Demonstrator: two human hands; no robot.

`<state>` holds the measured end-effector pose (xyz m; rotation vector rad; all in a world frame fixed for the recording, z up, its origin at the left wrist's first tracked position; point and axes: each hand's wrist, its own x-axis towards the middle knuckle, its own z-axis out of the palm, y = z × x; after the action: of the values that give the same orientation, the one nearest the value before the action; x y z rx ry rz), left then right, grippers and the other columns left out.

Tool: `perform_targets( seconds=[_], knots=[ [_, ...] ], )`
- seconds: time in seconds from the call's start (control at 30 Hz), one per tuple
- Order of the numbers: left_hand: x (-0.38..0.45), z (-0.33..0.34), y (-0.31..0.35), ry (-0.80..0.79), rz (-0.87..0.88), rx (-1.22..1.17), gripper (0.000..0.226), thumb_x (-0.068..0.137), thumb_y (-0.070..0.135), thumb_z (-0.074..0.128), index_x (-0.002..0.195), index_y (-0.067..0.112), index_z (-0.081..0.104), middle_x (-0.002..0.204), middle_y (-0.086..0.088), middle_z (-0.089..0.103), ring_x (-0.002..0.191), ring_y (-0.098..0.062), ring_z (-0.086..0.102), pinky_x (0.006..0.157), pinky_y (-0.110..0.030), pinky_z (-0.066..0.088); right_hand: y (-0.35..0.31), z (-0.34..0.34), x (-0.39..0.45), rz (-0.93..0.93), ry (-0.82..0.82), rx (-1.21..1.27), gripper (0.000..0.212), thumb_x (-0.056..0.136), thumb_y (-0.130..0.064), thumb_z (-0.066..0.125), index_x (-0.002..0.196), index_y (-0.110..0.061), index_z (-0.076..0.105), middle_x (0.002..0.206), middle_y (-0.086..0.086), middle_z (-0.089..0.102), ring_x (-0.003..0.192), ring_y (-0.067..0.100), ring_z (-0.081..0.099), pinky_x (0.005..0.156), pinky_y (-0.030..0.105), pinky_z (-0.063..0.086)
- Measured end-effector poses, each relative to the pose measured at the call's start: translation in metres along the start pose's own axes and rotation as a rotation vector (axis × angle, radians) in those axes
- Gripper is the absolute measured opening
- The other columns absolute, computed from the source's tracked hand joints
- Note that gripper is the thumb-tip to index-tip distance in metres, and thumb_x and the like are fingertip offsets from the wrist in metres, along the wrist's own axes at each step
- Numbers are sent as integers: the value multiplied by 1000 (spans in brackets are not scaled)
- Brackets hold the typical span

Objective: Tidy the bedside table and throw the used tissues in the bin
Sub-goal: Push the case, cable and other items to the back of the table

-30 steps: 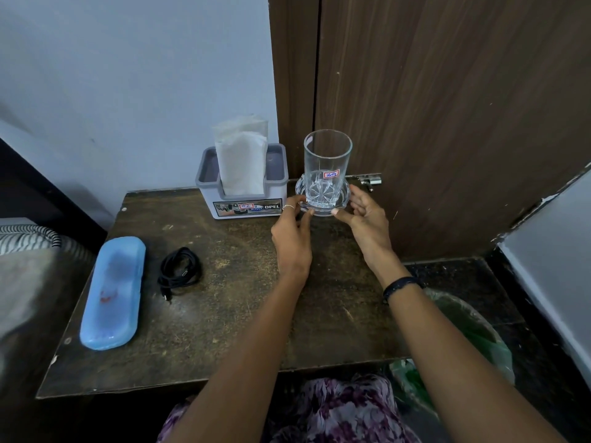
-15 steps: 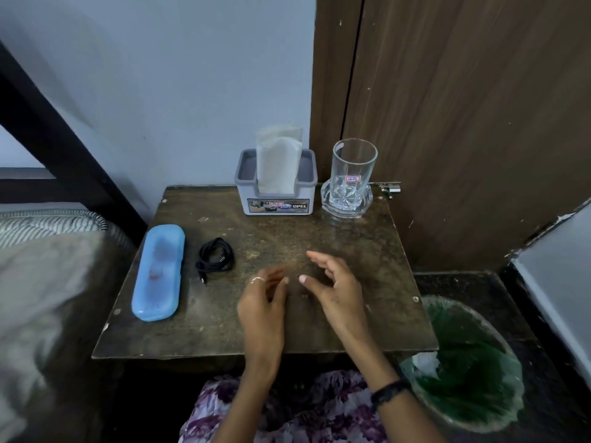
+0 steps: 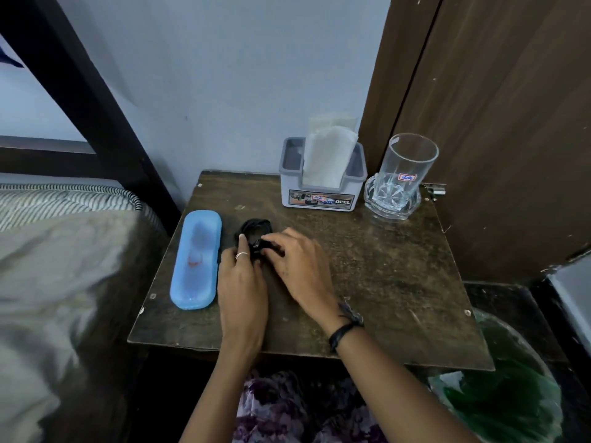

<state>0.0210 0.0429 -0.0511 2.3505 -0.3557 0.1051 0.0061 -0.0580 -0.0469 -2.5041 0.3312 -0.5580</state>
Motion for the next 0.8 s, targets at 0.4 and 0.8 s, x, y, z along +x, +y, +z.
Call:
perform_targets(
  seconds=[0.4, 0.8],
  knots=[
    [86, 15, 4, -81, 35, 122, 30, 88, -2, 39, 113, -8, 54, 113, -28, 53, 102, -43, 48, 88, -41, 34, 11, 23, 72, -18, 59, -209, 22, 93, -32, 50, 103, -24, 68, 100, -1, 70, 92, 25, 66, 64, 31, 44],
    [89, 17, 2, -167, 118, 152, 34, 82, -2, 41, 111, 2, 57, 115, -19, 57, 109, -37, 48, 85, -39, 36, 11, 33, 81, 11, -13, -269, 31, 98, -24, 39, 124, -25, 55, 93, 15, 70, 88, 37, 65, 67, 37, 45]
  ],
)
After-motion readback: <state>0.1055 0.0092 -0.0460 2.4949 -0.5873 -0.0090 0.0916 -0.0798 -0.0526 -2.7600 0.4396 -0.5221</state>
